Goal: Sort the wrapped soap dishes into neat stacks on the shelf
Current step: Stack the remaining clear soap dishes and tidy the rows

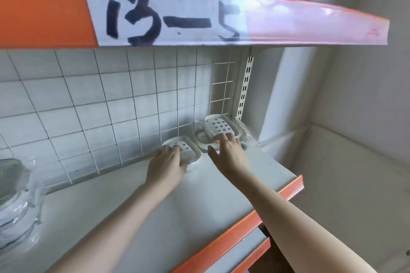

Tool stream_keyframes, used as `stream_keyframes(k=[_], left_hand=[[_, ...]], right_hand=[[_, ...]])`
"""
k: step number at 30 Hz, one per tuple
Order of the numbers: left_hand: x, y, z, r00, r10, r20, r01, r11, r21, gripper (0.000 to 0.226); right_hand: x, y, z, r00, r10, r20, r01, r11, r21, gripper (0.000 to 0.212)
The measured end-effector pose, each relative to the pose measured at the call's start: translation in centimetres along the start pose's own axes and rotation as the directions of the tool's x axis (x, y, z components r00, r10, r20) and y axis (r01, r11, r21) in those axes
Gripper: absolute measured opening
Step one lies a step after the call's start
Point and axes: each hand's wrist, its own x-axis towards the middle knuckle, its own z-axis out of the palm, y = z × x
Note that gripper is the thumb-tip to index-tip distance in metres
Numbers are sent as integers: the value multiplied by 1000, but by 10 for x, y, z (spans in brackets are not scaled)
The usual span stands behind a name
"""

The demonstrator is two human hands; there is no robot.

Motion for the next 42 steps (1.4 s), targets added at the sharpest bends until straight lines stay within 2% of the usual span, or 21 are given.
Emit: stream_keyframes(k=[6,8,11,15,20,26,29,33,35,38,40,42], left_hand=[[30,25,21,1000,-16,-4,17,998,67,37],[39,32,30,999,-42,-3,42,993,114,43],[48,38,43,992,-108,70,93,978,189,56],[53,39,53,990,-137,32,120,943,311,68],[47,44,61,992,-128,3,116,908,403,81],[38,44,62,995,-96,-27,98,880,465,76],[38,35,66,996,-11,-93,51,891,451,80],[28,28,59,993,-41,-109,77,934,349,82],[19,22,51,991,-76,-110,103,960,261,82],[2,11,37,964,-107,-243,122,992,46,82],[-11,4,28,941,-140,-308,127,990,-62,74],[-20,0,20,935,-189,-299,148,977,-155,62]], right_hand=[[31,28,-1,997,-80,9,80,967,-240,50],[40,36,3,996,-86,26,90,958,-273,55],[51,47,9,995,-67,77,86,955,-284,69],[57,57,21,994,-58,97,86,944,-317,78],[58,60,30,994,-104,22,105,916,-387,76],[56,62,35,993,-105,-59,67,888,-455,62],[56,68,35,982,-150,-111,91,904,-417,60],[48,70,31,960,-230,-163,167,930,-327,51],[45,69,25,934,-270,-235,218,950,-223,48],[39,64,14,884,-350,-310,347,936,-67,54],[32,60,5,884,-352,-308,392,917,75,55],[26,56,-4,909,-324,-260,386,890,241,59]])
